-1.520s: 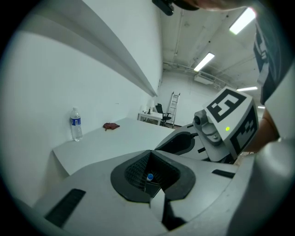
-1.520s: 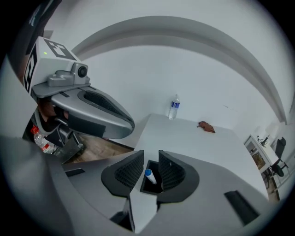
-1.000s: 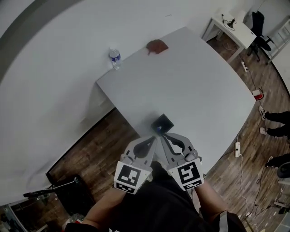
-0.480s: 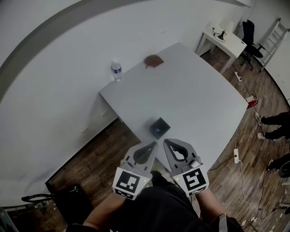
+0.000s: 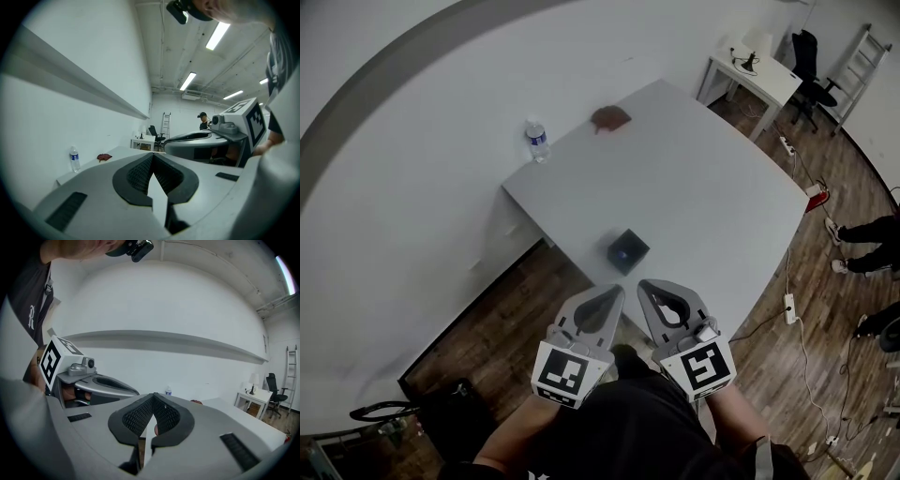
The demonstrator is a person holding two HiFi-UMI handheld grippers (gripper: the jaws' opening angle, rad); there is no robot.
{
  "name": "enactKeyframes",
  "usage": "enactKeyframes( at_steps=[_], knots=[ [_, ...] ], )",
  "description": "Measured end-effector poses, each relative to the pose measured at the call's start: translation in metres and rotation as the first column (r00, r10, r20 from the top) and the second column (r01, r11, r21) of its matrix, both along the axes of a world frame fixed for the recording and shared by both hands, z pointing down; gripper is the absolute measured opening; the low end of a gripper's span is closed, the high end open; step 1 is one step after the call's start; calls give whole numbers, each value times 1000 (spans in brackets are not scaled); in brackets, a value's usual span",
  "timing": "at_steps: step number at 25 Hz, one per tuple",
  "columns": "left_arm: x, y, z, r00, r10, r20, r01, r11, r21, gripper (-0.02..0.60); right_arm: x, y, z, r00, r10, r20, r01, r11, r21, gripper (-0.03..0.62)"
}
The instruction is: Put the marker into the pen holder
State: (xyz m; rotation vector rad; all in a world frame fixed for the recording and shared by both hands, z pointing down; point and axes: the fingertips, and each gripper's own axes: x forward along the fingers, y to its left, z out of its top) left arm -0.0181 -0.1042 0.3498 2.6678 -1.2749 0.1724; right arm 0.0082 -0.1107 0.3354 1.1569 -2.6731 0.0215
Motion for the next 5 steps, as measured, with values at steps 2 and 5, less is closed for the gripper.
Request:
enactKeyframes(
  at_steps=[2,5],
  knots=[
    [0,1,0,1000,3,2,-3,1000,0,6,0,1,0,1000,1,-1,-1,1000,0,15],
    [0,2,-1,1000,5,3,-5,1000,1,6,-1,2,-1,1000,1,-3,-1,1000,4,15]
  ],
)
